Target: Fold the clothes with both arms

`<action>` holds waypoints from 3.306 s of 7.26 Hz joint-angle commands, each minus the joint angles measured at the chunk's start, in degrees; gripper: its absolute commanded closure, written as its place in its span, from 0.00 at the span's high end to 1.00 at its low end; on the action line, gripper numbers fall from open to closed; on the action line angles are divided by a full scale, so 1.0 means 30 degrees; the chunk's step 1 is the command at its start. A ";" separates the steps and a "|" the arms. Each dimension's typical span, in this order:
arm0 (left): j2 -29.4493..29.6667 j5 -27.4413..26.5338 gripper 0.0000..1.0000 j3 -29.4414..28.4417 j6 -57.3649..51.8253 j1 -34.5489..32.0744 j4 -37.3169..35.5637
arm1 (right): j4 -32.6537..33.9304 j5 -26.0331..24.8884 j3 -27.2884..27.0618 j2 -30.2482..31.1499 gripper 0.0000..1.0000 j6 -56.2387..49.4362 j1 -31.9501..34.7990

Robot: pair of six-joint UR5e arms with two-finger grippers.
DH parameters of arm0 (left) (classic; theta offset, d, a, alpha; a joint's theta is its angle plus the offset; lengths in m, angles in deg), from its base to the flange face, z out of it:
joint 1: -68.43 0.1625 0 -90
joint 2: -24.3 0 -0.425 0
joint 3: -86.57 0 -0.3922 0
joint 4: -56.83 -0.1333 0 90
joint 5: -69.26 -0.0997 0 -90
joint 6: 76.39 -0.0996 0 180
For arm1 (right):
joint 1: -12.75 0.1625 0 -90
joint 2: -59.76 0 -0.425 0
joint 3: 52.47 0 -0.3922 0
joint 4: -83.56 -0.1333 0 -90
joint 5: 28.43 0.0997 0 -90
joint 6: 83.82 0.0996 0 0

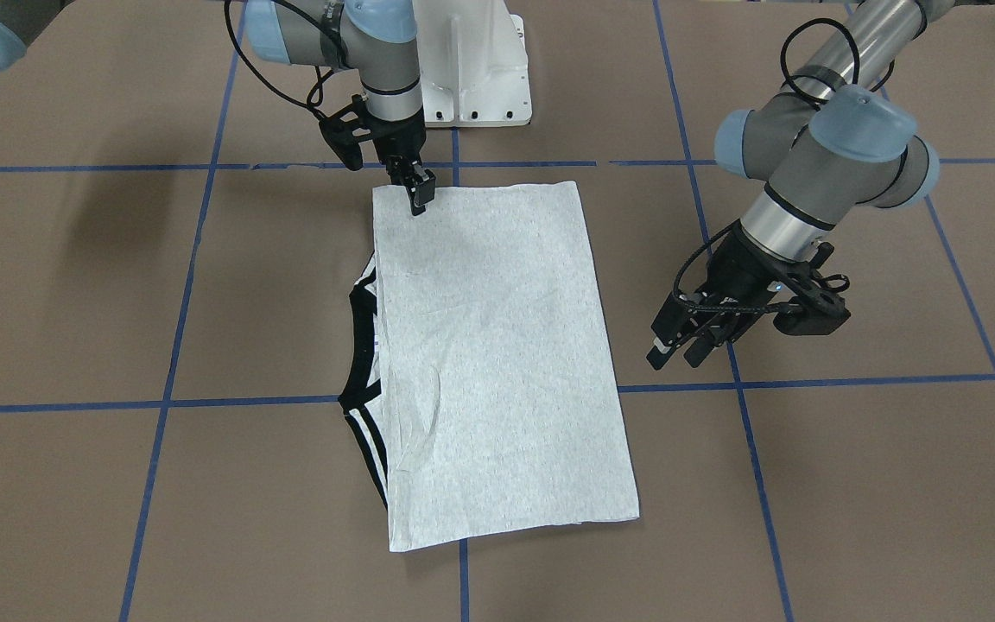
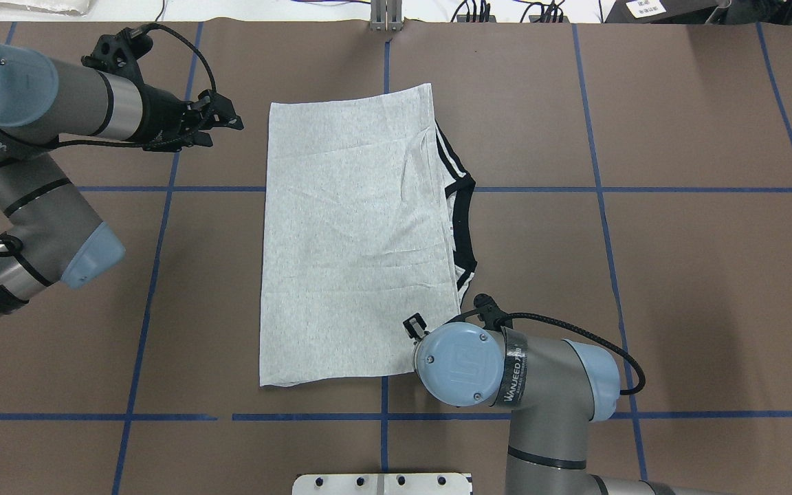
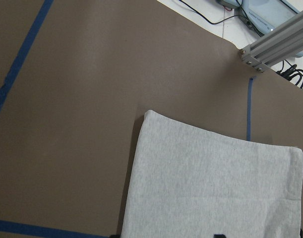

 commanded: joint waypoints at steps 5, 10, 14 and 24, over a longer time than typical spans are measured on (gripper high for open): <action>-0.0934 0.0000 0.69 0.1421 0.1888 0.0232 0.0000 | 0.0074 0.0207 -0.1058 0.0095 0.00 -0.0003 0.0885; -0.5739 -0.5086 0.68 0.6703 0.9776 0.8480 -0.0174 | 0.0163 0.0177 -0.1212 0.0362 0.00 0.0026 0.0358; -0.5509 -0.6797 0.63 0.6352 1.1191 1.1364 -0.1875 | 0.0192 0.0177 -0.1241 0.0333 0.00 0.0026 0.0299; -0.5539 -0.6768 0.56 0.6409 1.1690 1.2363 -0.2344 | 0.0192 0.0177 -0.1241 0.0304 0.00 0.0026 0.0299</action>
